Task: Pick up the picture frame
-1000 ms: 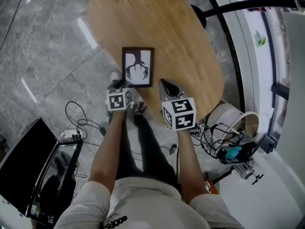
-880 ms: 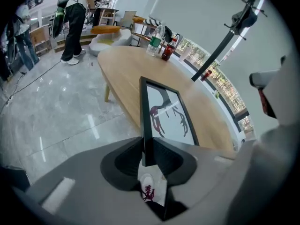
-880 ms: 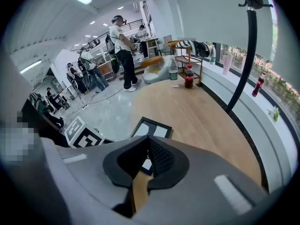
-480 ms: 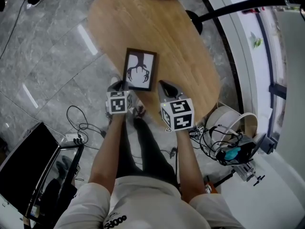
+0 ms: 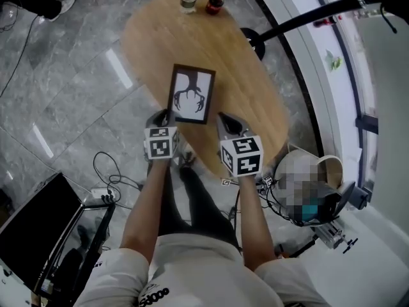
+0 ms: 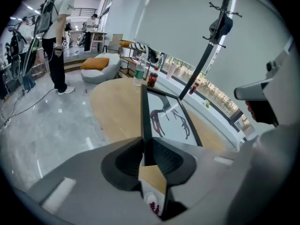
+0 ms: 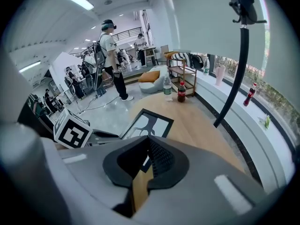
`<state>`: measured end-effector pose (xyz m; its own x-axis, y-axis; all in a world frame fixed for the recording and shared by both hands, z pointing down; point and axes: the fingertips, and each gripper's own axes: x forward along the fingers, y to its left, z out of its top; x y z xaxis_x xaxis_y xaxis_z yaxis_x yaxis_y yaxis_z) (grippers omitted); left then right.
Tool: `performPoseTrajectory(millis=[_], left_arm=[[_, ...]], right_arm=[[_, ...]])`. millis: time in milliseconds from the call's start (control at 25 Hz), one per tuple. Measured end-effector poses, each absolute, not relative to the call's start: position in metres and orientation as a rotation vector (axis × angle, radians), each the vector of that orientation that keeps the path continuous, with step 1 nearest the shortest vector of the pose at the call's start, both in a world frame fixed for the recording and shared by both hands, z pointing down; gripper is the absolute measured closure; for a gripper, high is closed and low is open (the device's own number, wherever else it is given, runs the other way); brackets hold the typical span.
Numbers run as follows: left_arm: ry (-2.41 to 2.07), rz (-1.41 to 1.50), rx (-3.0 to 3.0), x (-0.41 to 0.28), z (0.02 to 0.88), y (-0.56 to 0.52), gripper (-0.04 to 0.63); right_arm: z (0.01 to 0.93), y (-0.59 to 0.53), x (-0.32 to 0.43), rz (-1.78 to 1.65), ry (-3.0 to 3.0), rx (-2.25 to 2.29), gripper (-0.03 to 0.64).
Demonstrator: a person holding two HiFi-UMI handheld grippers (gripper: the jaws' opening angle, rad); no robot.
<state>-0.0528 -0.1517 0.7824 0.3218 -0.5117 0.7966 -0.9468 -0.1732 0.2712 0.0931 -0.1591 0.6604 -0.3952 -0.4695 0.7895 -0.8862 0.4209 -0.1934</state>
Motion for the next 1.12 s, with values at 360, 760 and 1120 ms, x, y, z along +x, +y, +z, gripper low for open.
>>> performPoseTrajectory(millis=[360, 760, 1120], left_arm=[[-1.401, 0.587, 1.964, -0.054, 0.679, -0.198, 0.520], [-1.541, 0.431, 2.126, -0.069, 0.553, -0.251, 0.520], [-1.665, 0.264, 2.246, -0.082, 0.442, -0.261, 0.522]], right_arm=[[0.583, -0.191, 0.108, 0.740, -2.110, 1.245, 0.613], [0.468, -0.227, 0.113, 0.536, -2.219, 1.344, 0.612], [0.389, -0.240, 0.108, 0.394, -2.309, 1.386, 0.612]])
